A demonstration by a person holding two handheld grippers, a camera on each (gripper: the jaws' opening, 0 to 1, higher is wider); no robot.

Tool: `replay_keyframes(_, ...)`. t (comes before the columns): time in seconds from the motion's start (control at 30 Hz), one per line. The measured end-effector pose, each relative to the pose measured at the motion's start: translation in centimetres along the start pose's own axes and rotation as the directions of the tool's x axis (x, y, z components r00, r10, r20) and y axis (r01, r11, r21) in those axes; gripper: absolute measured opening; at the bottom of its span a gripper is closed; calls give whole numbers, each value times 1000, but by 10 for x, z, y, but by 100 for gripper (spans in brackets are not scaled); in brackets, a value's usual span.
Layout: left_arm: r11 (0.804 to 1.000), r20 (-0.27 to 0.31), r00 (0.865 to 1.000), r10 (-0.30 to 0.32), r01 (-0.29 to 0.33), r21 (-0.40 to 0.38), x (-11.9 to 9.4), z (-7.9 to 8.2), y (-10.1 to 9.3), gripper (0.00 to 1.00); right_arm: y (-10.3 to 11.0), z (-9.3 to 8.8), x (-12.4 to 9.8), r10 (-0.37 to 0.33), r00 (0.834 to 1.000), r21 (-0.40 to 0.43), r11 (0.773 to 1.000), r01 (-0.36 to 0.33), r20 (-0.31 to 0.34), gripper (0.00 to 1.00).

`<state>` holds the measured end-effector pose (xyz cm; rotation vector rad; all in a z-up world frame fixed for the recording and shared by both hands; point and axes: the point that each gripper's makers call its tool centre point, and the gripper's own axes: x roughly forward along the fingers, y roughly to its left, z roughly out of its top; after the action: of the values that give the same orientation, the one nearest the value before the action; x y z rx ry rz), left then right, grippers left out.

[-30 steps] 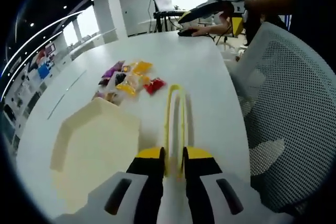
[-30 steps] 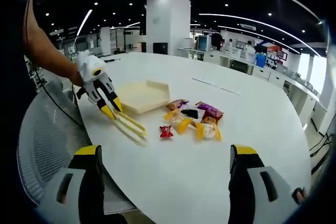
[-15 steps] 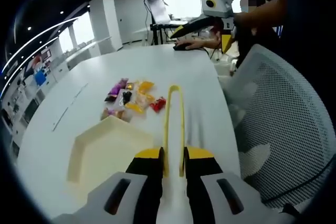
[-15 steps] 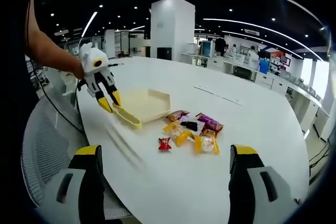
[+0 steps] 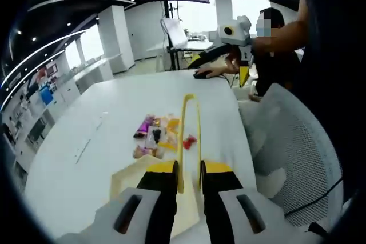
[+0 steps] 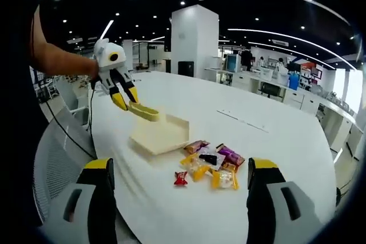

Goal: Place the target food into the container with the food tongs after gripping and lifting it, then release it inside without dropping or visibly crushing the food.

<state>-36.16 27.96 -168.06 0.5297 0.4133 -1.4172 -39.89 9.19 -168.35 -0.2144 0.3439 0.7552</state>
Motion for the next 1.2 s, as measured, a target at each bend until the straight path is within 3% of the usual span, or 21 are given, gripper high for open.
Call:
replay_keyframes(0.27,1000,31,999,-12,12,2,-19,29,8,12,2,13,4,19,1000,-10,1000,-18,23,94)
replay_keyframes(0.83,998,70,996,-51,49,30,-26,54,-3,13,11,57,16,90,992,-26,996,-88,93,86)
replay_keyframes(1.07,998,125,990,-68,65,28,-33,70,-7,13,25,81,21,155,979,-34,988,-152,135,78)
replay_keyframes(1.2,997,159,984,-78,74,35,-35,81,-11,13,32,100,26,182,965,-25,983,-180,191,77)
